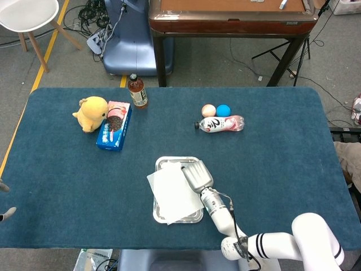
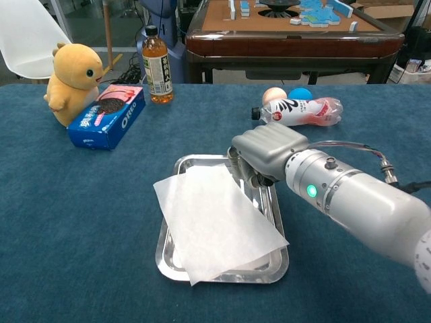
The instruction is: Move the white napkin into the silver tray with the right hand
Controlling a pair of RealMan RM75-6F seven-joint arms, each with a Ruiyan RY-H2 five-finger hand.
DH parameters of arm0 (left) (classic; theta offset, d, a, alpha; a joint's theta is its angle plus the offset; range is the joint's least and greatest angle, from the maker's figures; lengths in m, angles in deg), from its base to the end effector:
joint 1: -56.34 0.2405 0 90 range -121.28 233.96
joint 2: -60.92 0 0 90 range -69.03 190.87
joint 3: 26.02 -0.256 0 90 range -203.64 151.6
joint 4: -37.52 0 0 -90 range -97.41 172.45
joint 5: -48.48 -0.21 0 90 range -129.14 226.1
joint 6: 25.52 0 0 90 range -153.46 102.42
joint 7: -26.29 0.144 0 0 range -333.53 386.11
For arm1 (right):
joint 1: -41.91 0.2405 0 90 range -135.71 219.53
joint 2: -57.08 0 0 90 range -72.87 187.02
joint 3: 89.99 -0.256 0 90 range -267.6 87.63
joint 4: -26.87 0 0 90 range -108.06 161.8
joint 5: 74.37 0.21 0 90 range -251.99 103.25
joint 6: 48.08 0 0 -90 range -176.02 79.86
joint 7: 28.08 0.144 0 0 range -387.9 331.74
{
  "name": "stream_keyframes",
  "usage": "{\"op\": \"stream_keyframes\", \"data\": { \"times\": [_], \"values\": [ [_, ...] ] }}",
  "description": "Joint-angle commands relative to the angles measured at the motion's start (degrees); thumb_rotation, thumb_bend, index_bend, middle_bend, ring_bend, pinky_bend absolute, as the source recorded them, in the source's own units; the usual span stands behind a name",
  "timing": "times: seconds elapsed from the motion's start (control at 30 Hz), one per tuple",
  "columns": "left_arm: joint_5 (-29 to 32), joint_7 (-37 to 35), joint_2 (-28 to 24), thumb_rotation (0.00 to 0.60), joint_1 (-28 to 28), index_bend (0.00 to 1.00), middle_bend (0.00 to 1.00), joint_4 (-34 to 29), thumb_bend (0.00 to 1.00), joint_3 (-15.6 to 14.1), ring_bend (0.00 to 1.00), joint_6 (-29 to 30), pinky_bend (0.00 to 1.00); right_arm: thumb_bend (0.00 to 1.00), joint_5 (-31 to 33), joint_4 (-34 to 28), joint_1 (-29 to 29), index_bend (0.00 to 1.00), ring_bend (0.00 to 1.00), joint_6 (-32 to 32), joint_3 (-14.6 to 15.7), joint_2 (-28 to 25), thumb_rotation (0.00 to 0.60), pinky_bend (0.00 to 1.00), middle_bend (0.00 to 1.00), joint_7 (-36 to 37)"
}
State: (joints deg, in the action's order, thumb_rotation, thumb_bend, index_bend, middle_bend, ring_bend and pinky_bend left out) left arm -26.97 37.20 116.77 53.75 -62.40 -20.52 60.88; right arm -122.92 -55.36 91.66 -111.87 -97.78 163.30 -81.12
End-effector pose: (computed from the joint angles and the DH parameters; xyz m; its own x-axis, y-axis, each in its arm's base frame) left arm -0.3191 0.1743 0.2112 0.5583 -0.0138 0.8295 0.8145 0.1996 -0.5448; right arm -0.0902 -0.3095 -0.0993 0.7033 -0.1854 0.6863 -0.6848 -0.4358 0.5841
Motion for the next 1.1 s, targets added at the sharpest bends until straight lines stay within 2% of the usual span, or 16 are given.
{"op": "stream_keyframes", "data": {
  "times": [0.03,0.3,1.1],
  "values": [
    [0.0,-0.1,0.0,0.600,0.0,0.46,0.32,0.0,0.03,0.0,0.22,0.0,0.41,1.00,-0.5,1.9,0.1,0.43,1.00,1.1,-0.1,1.1,0.600,1.00,1.00,1.4],
    [0.2,-0.5,-0.3,0.600,0.1,0.46,0.32,0.0,0.04,0.1,0.22,-0.1,0.41,1.00,-1.3,4.7,0.4,0.32,1.00,2.7,-1.2,2.7,0.600,1.00,1.00,3.5],
    [-0.1,-1.2,-0.9,0.600,0.4,0.46,0.32,-0.6,0.04,0.1,0.22,0.5,0.41,1.00,-1.6,11.6,1.5,0.31,1.00,6.1,-2.6,7.1,0.600,1.00,1.00,5.0]
  ]
}}
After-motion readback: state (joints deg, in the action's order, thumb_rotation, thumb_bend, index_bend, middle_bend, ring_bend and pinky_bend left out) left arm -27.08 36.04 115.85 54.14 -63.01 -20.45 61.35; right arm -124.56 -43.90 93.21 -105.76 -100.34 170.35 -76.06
